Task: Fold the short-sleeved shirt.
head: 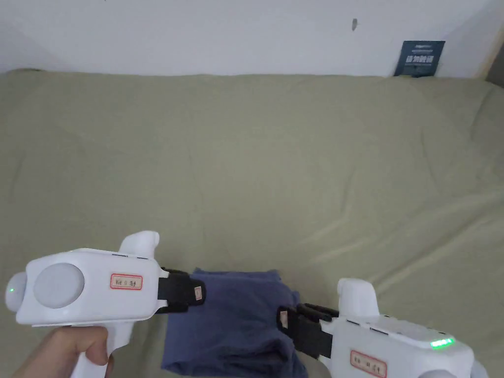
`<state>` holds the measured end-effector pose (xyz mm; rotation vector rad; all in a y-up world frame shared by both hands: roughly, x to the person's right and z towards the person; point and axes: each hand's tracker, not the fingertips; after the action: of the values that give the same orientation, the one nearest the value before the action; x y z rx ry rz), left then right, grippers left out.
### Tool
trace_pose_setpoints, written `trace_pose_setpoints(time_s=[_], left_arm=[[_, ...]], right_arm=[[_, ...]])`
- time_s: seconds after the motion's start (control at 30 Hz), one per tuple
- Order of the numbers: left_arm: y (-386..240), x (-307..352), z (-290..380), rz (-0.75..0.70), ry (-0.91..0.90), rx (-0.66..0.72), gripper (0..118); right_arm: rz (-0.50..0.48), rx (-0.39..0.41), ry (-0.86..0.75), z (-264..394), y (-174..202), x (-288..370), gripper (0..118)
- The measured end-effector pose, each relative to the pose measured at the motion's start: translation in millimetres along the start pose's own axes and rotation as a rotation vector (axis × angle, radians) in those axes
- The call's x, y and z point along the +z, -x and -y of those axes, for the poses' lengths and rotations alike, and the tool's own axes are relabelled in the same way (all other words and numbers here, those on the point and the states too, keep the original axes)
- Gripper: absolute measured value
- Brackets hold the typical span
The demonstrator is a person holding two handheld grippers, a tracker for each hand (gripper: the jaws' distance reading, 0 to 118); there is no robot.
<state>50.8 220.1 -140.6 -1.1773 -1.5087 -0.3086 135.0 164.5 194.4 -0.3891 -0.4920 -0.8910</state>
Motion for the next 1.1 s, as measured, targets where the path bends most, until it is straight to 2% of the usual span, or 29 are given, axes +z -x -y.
trace_pose_setpoints(time_s=[0.07, 0.1, 0.17, 0.23, 0.27, 0.3, 0.33, 0.37, 0.4, 0.6, 0.67, 0.73, 0.77, 0.8, 0.83, 0.87, 0.93, 1.03, 1.1], left_arm=[[24.5, 10.6, 4.7, -0.050, 0.006, 0.026, 0], [37.3, 10.8, 6.1, -0.064, 0.012, 0.041, 0], [54.8, 3.2, 13.7, -0.061, 0.030, 0.106, 0], [69.5, -6.4, 18.1, -0.018, 0.070, 0.150, 0], [85.6, -15.3, 15.2, 0.004, 0.068, 0.166, 7], [91.1, -19.7, 15.4, 0.055, 0.069, 0.199, 32], [96.0, -24.3, 13.7, 0.102, 0.077, 0.219, 83], [99.6, -30.4, 12.4, 0.163, 0.097, 0.227, 112], [100.0, -36.6, 11.5, 0.188, 0.118, 0.222, 118], [98.2, -90.1, 11.5, 0.363, 0.181, 0.247, 118], [93.7, -102.6, 13.2, 0.391, 0.151, 0.258, 118], [96.8, -109.4, 11.3, 0.521, 0.120, 0.324, 114], [98.5, -114.4, 12.9, 0.548, 0.139, 0.368, 100], [94.9, -113.3, 16.1, 0.528, 0.150, 0.370, 66], [86.6, -114.0, 18.5, 0.542, 0.159, 0.391, 21], [99.5, -113.0, 20.4, 0.322, 0.151, 0.227, 21], [111.4, -106.7, 18.3, 0.463, 0.145, 0.356, 21], [118.3, -79.4, 3.3, 0.373, 0.107, 0.238, 21], [142.7, -48.0, -13.1, 0.324, 0.086, 0.238, 21]], right_arm=[[-0.103, -0.117, 0.076, -3.0, -19.4, -33.8, 4], [-0.141, -0.150, 0.130, -3.5, -32.1, -49.0, 4], [-0.140, -0.209, 0.204, 1.3, -56.4, -71.1, 4], [-0.169, -0.321, 0.218, 10.5, -85.3, -77.0, 4], [-0.259, -0.405, 0.210, 12.7, -99.0, -75.4, 4], [-0.330, -0.477, 0.214, 12.4, -107.9, -73.5, 4], [-0.282, -0.482, 0.200, 10.8, -110.8, -71.2, 4], [-0.290, -0.464, 0.192, 10.9, -110.3, -68.0, 4], [-0.296, -0.456, 0.201, 9.9, -111.1, -68.8, 4], [-0.310, -0.475, 0.212, 10.1, -111.3, -71.3, 4], [-0.312, -0.484, 0.211, 10.6, -111.2, -71.5, 4], [-0.312, -0.485, 0.211, 10.1, -110.7, -71.5, 4], [-0.306, -0.479, 0.214, 8.7, -109.3, -70.8, 4], [-0.289, -0.461, 0.215, 6.6, -106.3, -69.4, 4], [-0.266, -0.440, 0.210, 4.2, -102.3, -67.1, 4], [-0.240, -0.412, 0.203, 1.3, -97.4, -64.9, 4], [-0.156, -0.301, 0.199, -6.7, -79.9, -58.5, 4], [-0.112, -0.169, 0.178, -18.7, -50.7, -50.1, 4], [-0.098, -0.097, 0.155, -25.3, -33.5, -47.0, 4]])
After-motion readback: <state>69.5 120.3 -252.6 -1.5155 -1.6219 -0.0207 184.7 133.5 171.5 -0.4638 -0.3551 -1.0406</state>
